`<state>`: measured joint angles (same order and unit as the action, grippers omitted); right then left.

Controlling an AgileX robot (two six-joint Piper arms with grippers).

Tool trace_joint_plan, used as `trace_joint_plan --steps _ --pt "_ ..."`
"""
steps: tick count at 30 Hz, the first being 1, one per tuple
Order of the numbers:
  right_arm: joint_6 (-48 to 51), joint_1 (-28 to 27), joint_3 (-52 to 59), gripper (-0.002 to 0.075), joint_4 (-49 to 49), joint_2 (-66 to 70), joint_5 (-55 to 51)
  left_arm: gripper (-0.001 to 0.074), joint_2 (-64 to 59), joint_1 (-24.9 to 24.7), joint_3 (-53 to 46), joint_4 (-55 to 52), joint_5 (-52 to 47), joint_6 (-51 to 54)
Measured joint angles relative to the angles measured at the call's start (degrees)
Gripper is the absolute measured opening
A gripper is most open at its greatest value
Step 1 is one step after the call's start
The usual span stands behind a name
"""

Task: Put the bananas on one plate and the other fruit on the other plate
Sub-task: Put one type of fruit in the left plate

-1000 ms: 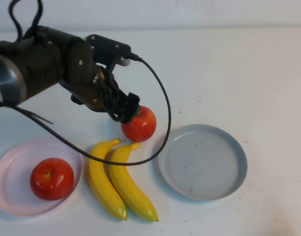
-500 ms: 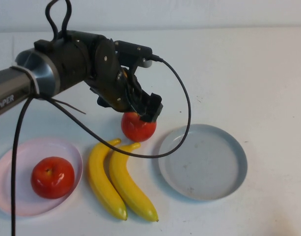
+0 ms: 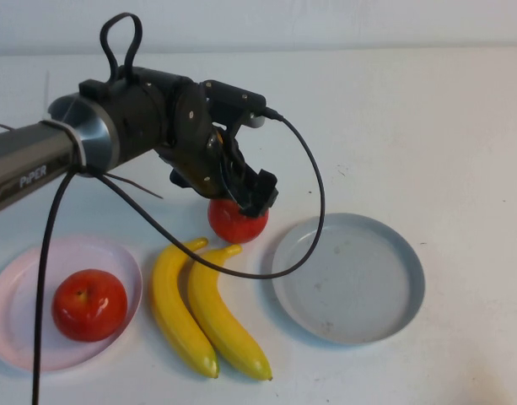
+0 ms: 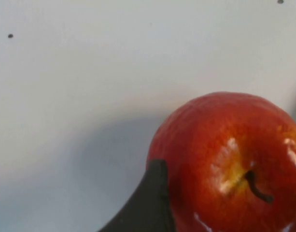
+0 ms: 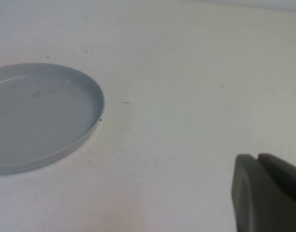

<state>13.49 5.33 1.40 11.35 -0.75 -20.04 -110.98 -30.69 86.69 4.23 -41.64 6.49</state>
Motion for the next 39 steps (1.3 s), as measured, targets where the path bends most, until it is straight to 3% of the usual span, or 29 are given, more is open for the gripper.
trace_joint_plan --steps 17,23,28,39 --pt "0.0 0.0 0.0 -0.0015 0.0 0.0 0.0 0.0669 -2.3 0.0 0.5 -0.7 1.2 0.1" --pt "0.0 0.0 0.0 -0.0016 0.0 0.0 0.0 0.0582 -2.3 0.0 0.5 -0.7 1.1 0.7" --pt "0.0 0.0 0.0 -0.0015 0.0 0.0 0.0 0.0581 -1.7 0.0 0.5 -0.8 0.6 1.2" --pt "0.0 0.0 0.0 -0.0015 0.0 0.0 0.0 0.0581 16.2 0.9 -3.1 -5.6 -13.7 -6.0"
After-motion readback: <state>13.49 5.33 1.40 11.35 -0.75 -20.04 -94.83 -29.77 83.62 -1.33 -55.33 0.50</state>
